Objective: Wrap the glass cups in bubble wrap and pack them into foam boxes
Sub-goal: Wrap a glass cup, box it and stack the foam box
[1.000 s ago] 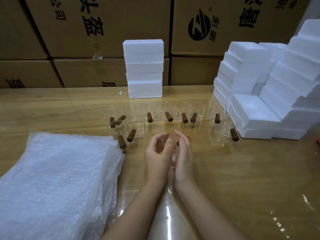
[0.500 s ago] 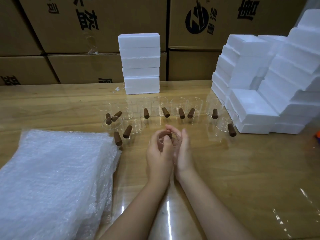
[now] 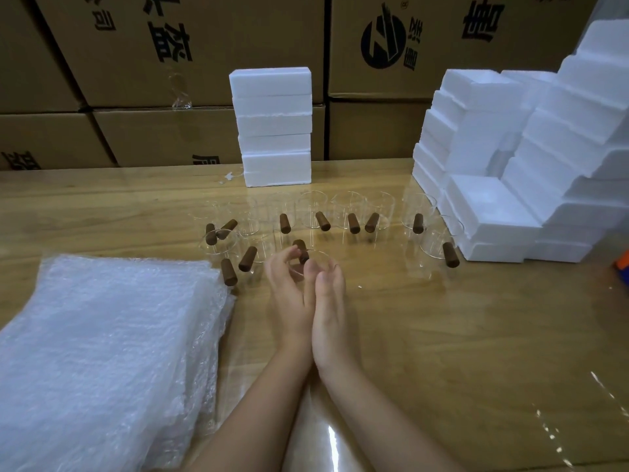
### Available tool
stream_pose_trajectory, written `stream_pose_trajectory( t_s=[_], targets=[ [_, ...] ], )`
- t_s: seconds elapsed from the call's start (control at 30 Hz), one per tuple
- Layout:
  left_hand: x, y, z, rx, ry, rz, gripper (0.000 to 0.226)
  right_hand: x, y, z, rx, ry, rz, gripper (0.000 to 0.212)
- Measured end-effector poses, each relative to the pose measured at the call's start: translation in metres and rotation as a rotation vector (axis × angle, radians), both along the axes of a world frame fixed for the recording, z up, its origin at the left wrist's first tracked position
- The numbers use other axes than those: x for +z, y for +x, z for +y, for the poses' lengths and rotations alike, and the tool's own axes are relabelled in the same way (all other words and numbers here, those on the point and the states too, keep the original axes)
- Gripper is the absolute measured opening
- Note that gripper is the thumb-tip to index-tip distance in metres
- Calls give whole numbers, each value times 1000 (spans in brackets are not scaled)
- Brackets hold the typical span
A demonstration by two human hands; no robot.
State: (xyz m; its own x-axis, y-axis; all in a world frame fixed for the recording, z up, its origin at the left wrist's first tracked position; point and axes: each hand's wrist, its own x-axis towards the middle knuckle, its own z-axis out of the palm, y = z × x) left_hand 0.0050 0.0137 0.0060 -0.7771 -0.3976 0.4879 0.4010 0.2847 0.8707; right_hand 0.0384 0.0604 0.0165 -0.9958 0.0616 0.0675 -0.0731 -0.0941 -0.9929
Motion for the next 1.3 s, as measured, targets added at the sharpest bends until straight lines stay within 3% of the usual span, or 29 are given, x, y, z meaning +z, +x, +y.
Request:
stream_pose_trajectory(
  t_s=[0.13, 0.3, 0.5, 0.6, 0.7, 0.77, 0.87, 0.97, 1.03, 1.13, 1.3],
  targets=[
    [2, 0, 0, -132, 85, -18, 37, 0, -2, 4, -90, 43, 34, 58],
    [4, 6, 8, -279, 130, 13, 33, 3, -19, 15, -71, -382, -49, 36],
    [3, 2, 17, -179, 63, 47, 38, 4, -34, 33, 4, -799, -266, 41],
    [2, 2, 19, -252, 290, -84, 47, 3, -35, 31, 24, -875, -252, 39],
    [2, -2, 19, -399, 714, -261, 51, 2, -35, 28, -22, -718, -137, 35],
    [2, -7, 15, -549, 992, -332, 28, 2, -33, 26, -88, -470, -27, 33],
    [5, -9, 5, -684, 1202, -459, 25, -1, -28, 24, -108, -154, 176, 31],
    [12, -11, -2, -767, 1147, -476, 14, -5, -26, 22, -96, 15, 269, 28],
    [15, -10, -3, -768, 1105, -497, 29, -8, -27, 23, -90, 101, 299, 36],
    [14, -12, -7, -776, 1059, -511, 32, -11, -30, 29, -104, 205, 350, 35],
    [13, -12, -11, -735, 872, -641, 34, -13, -39, 40, -27, 184, 301, 31]
  ],
)
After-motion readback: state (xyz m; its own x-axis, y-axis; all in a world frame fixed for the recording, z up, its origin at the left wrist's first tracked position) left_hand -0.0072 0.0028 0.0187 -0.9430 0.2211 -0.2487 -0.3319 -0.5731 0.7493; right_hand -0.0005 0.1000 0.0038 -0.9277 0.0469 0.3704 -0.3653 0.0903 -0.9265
